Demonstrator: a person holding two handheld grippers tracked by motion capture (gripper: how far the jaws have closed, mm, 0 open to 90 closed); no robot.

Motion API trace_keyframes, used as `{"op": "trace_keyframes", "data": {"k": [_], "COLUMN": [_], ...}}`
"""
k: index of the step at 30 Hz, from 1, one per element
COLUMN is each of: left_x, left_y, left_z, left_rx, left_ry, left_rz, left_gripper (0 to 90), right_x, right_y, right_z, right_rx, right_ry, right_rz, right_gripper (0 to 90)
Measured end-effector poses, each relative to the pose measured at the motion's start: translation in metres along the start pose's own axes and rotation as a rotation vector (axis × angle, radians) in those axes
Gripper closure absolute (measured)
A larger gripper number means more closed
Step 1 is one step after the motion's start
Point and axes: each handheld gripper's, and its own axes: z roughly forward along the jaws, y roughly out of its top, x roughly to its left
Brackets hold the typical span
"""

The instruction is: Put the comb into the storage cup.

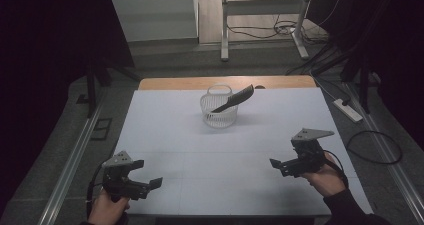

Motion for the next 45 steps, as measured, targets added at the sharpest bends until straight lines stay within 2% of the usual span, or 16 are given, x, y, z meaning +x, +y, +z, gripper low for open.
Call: {"op": "trace_keyframes", "data": {"k": [45], "left_x": [0.000], "left_y": [0.000], "left_z": [0.000], "left_rx": [0.004], "left_ry": [0.002], "left_rz": [-0.005], "left_gripper": [0.5], "right_x": [-0.015], "right_y": [-0.050], "right_z": [-0.043], "right_rx": [-0.006], "right_ry": [-0.083], "right_rz": [0.085], "right_gripper": [0.0]}}
